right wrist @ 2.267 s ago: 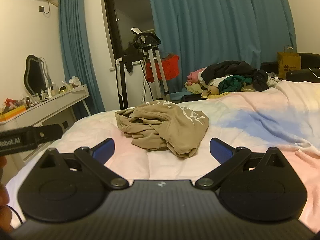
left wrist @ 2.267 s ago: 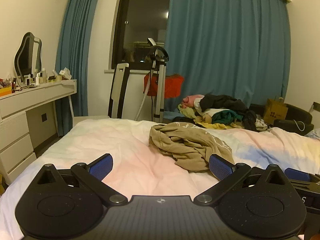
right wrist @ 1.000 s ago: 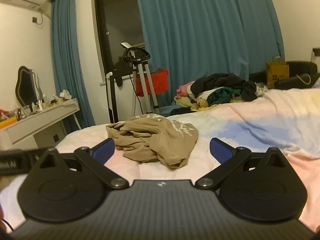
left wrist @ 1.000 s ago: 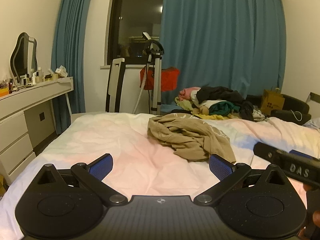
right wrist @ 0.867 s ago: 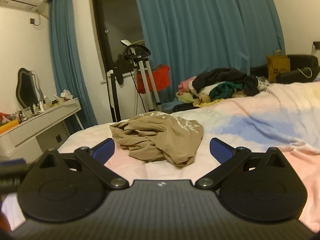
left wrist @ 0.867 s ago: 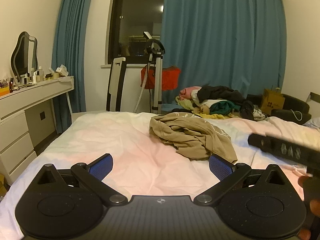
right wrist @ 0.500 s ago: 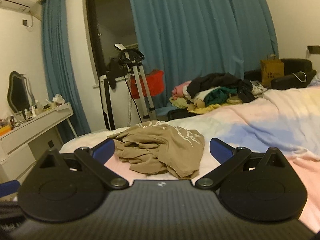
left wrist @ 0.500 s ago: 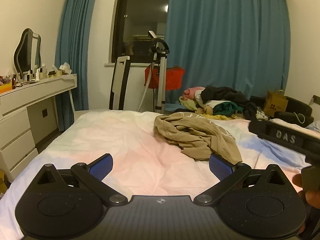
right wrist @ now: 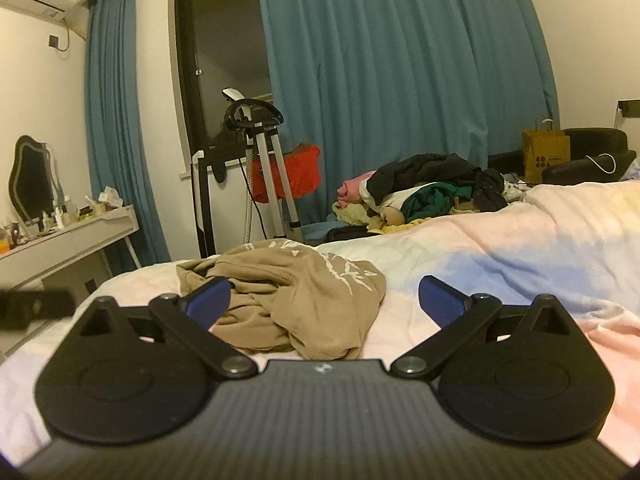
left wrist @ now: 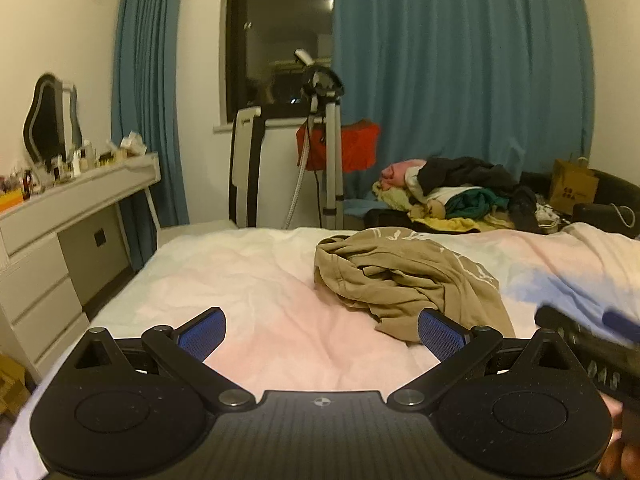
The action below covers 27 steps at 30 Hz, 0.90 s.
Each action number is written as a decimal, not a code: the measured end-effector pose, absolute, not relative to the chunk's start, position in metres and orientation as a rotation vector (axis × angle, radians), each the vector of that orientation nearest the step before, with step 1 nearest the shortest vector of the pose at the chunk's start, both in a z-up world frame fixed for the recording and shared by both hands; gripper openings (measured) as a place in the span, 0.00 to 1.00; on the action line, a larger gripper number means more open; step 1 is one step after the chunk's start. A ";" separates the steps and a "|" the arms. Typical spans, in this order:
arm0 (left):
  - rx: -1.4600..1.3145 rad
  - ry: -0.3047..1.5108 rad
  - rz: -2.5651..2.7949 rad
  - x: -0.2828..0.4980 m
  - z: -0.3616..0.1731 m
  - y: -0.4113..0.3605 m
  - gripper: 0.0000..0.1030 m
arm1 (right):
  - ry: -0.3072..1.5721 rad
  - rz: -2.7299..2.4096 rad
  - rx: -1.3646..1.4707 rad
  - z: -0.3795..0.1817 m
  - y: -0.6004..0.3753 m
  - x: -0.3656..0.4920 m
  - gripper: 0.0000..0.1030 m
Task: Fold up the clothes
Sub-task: 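Move both grippers toward the crumpled beige T-shirt on the bed, then grasp the beige T-shirt with the right gripper and lift it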
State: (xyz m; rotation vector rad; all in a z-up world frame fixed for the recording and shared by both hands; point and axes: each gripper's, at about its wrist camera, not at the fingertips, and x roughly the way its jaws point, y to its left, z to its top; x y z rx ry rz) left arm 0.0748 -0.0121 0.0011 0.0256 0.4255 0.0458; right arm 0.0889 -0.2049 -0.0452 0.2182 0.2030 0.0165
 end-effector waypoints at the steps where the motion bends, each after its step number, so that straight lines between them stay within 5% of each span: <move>1: 0.017 0.427 0.051 0.081 0.000 -0.013 1.00 | 0.223 0.017 0.238 -0.048 -0.208 0.094 0.95; 3: 0.013 0.423 0.063 0.091 -0.006 -0.016 1.00 | 0.275 0.012 0.292 -0.055 -0.214 0.105 0.71; 4: 0.016 0.420 0.067 0.096 -0.009 -0.018 1.00 | 0.308 0.007 0.324 -0.060 -0.216 0.112 0.68; 21: -0.095 0.428 0.070 0.159 -0.065 0.022 1.00 | 0.408 0.139 0.137 -0.096 -0.162 0.222 0.65; 22: -0.100 0.430 0.064 0.160 -0.067 0.022 1.00 | 0.421 0.140 0.122 -0.099 -0.160 0.226 0.60; 26: -0.119 0.438 0.041 0.164 -0.072 0.023 1.00 | 0.397 0.140 0.060 -0.088 -0.159 0.218 0.11; 27: -0.124 0.440 0.035 0.165 -0.073 0.023 1.00 | 0.376 0.125 0.021 -0.082 -0.158 0.212 0.10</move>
